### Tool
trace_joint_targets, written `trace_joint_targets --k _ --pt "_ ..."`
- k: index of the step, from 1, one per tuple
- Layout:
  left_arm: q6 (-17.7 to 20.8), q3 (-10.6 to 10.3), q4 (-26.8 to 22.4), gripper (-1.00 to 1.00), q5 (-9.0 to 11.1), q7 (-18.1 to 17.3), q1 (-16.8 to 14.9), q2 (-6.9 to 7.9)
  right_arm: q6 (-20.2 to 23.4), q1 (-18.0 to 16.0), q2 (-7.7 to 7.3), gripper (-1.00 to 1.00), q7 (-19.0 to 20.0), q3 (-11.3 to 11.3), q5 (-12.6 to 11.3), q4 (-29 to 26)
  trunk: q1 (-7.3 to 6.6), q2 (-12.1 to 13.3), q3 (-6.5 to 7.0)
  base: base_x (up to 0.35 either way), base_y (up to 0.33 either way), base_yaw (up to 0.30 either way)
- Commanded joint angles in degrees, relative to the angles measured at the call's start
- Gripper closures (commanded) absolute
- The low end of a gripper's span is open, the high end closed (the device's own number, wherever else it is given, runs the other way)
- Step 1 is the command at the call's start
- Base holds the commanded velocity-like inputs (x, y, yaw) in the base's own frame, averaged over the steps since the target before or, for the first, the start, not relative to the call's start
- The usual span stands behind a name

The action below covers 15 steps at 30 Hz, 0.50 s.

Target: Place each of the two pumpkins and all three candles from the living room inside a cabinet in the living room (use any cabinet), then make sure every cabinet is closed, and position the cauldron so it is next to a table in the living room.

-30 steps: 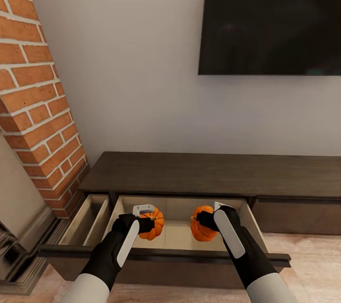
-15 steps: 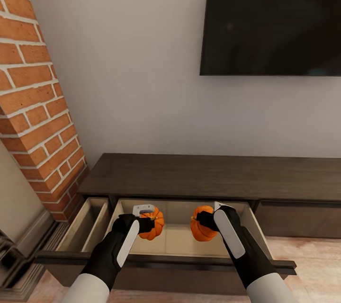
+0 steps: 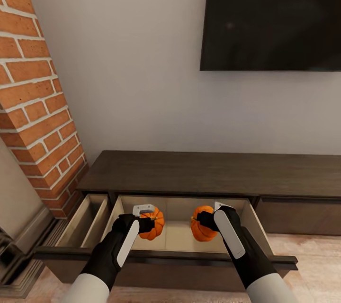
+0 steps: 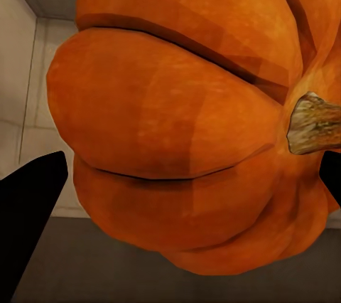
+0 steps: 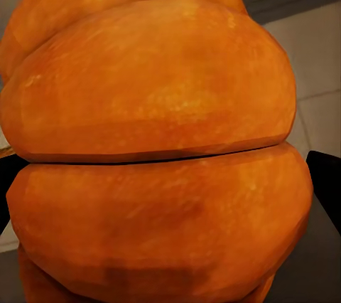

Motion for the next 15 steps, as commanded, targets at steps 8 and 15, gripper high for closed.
trace_joint_targets --k 8,15 --pt "-0.01 -0.01 -0.01 1.0 -0.07 0.07 -0.01 0.0 -0.11 0.01 0.0 1.0 0.08 0.87 0.09 -0.01 1.76 -3.23 -1.44 0.0 0.0 0.0" --pt "-0.01 0.03 -0.01 1.0 -0.05 0.14 -0.01 0.0 -0.11 0.0 0.0 1.0 0.08 1.22 0.05 -0.01 2.42 -4.43 -1.98 0.0 0.0 0.0"
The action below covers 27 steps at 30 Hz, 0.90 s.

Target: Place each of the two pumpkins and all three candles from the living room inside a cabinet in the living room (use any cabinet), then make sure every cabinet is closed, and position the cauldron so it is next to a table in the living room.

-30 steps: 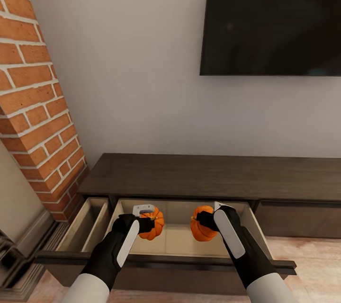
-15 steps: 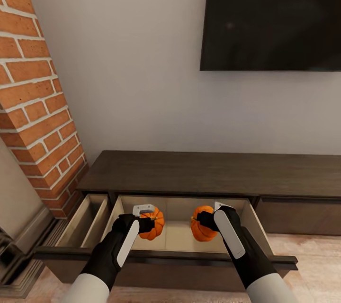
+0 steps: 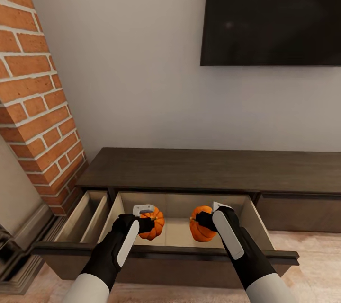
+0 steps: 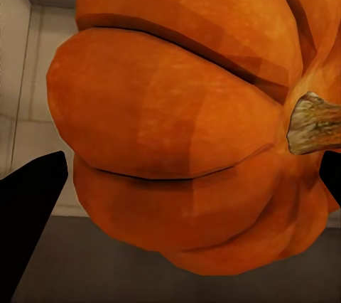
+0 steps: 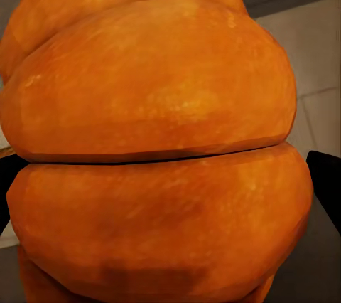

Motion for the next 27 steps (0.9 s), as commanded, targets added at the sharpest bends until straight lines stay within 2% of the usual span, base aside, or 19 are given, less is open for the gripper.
trace_joint_targets --k 1,23,27 --pt "0.01 -0.03 0.0 1.0 -0.05 0.08 0.0 0.0 -0.04 0.0 0.0 1.0 0.07 0.0 -0.05 0.0 0.0 0.0 0.0 0.0 0.0 0.0" --pt "0.01 -0.05 0.0 1.0 -0.08 0.08 0.0 0.0 -0.04 -0.09 0.06 1.0 0.07 -0.07 -0.26 0.09 0.0 0.0 0.0 0.057 0.0 0.0" --pt "0.09 -0.05 0.07 1.0 -0.36 0.08 0.0 0.0 -0.04 -0.09 0.05 1.0 0.07 -0.15 -0.16 1.98 0.0 0.0 0.0 0.0 0.0 0.0"
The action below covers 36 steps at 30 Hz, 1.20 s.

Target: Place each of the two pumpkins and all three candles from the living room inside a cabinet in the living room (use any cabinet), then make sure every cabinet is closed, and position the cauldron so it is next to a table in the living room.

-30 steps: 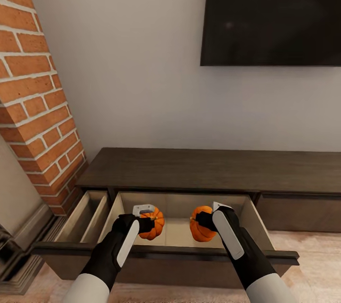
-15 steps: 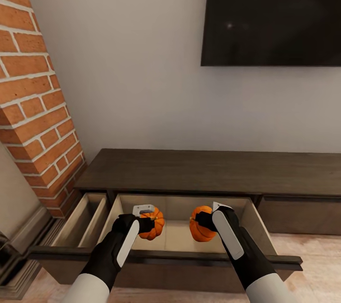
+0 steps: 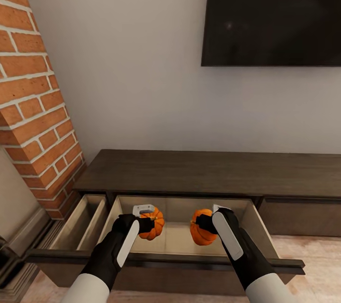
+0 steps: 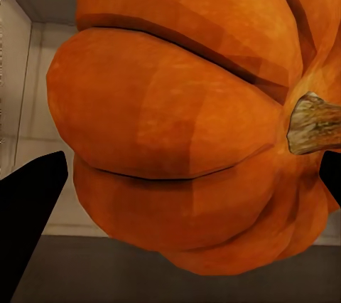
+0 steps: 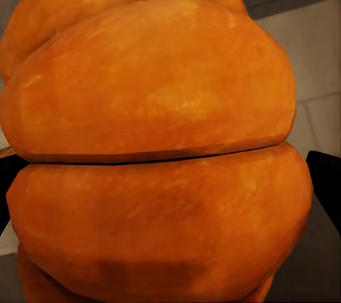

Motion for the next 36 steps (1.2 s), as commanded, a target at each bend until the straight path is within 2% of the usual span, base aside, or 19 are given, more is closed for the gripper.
trace_joint_targets --k 1,5,7,9,12,15,20,24,29,36 --pt "0.01 -0.01 0.01 1.0 -0.12 0.07 0.0 0.0 -0.12 -0.02 0.02 1.0 0.07 -0.01 0.01 0.37 0.22 -0.4 -0.18 0.0 0.0 0.0" --pt "-0.27 -0.01 0.02 1.0 -0.28 0.16 0.0 0.0 -0.12 -0.02 0.04 1.0 0.07 -0.02 0.08 0.75 0.91 -1.63 -0.93 0.0 0.0 0.0" --pt "-1.81 -0.01 0.18 1.0 -0.23 0.79 0.0 0.0 -0.12 -0.02 0.05 1.0 0.07 -0.02 0.13 0.81 0.96 -1.66 -1.38 0.0 0.0 0.0" --pt "-2.89 -0.01 0.28 1.0 -0.16 2.56 0.0 0.0 -0.17 -0.01 0.05 1.0 0.07 0.01 0.15 0.83 1.01 -1.69 -1.82 0.0 0.0 0.0" --pt "-3.8 -0.01 0.35 1.0 -0.13 7.13 0.0 0.0 -0.2 -0.01 0.05 1.0 0.07 0.05 0.2 0.84 1.09 -1.73 -2.49 0.0 0.0 0.0" --pt "-5.4 -0.07 0.53 1.0 -0.12 9.11 0.0 0.0 -0.41 -0.01 0.05 1.0 0.09 0.08 0.23 0.84 1.17 -1.77 -3.15 0.0 0.0 0.0" --pt "-6.34 -0.1 1.04 1.0 -0.01 9.61 0.0 0.0 -4.1 -0.01 -0.04 1.0 0.4 0.81 0.08 0.84 1.24 -1.81 -3.82 0.0 0.0 0.0" --pt "-6.4 -0.13 1.07 1.0 0.05 9.65 0.0 0.0 -4.61 -0.01 -0.04 1.0 0.5 1.45 0.11 0.84 1.24 -1.81 -3.82 0.0 0.0 0.0" --pt "-6.2 -0.98 1.08 1.0 0.1 9.61 0.0 0.0 -4.68 -0.01 -0.04 1.0 0.51 1.55 0.13 0.84 1.24 -1.81 -3.82 0.0 0.0 0.0" --pt "-6.23 -1.15 1.08 1.0 0.15 9.56 0.0 0.0 -4.69 -0.01 -0.04 1.0 0.51 1.56 0.07 0.86 1.24 -1.81 -3.82 0.02 0.0 0.0"
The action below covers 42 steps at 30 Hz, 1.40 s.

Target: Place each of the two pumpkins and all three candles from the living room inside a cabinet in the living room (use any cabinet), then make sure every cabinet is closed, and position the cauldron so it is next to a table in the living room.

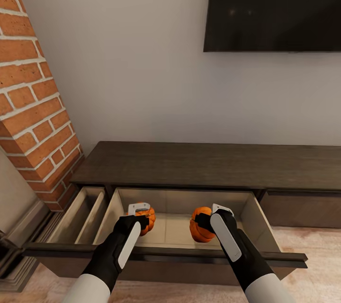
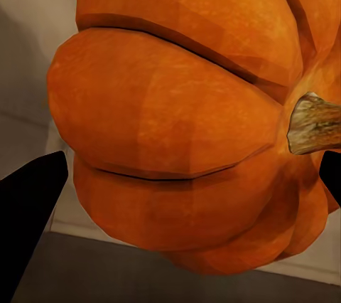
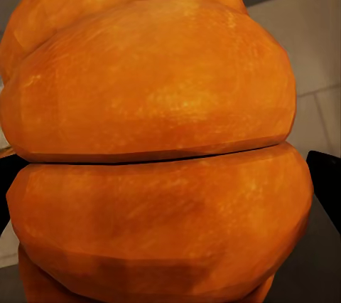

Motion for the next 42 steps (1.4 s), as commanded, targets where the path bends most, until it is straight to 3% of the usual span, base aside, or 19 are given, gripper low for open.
trace_joint_targets --k 1,13,21,37,39,42 --pt "0.09 -0.01 0.0 1.0 -0.02 0.05 0.0 0.0 -0.05 0.0 0.0 1.0 0.07 0.0 -0.01 0.03 0.0 0.0 0.0 0.003 0.0 0.0" --pt "0.1 -0.01 0.0 1.0 0.04 -0.02 0.0 0.0 -0.14 0.0 0.0 1.0 0.07 0.0 0.03 0.17 0.0 0.0 0.0 0.011 0.0 0.0" --pt "0.19 -0.01 0.0 1.0 0.04 -0.02 0.0 0.0 -0.23 0.0 0.0 1.0 0.07 0.0 0.1 0.35 0.15 -0.08 -1.33 0.0 0.0 0.0" --pt "0.13 -0.01 0.0 1.0 0.04 -0.1 0.0 0.0 -4.28 0.0 0.0 1.0 0.51 0.11 0.15 1.7 0.23 -0.12 -1.99 0.0 0.0 0.0" --pt "0.15 -0.01 0.0 1.0 0.04 -0.11 0.0 0.0 -5.4 0.0 0.0 1.0 0.59 0.57 0.13 1.72 0.23 -0.12 -1.99 0.0 0.0 0.0" --pt "0.28 -0.01 0.0 1.0 0.09 -0.2 0.0 0.0 -6.85 -0.03 0.0 1.0 0.89 3.33 0.26 1.89 0.23 -0.12 -1.99 0.0 0.0 0.0"
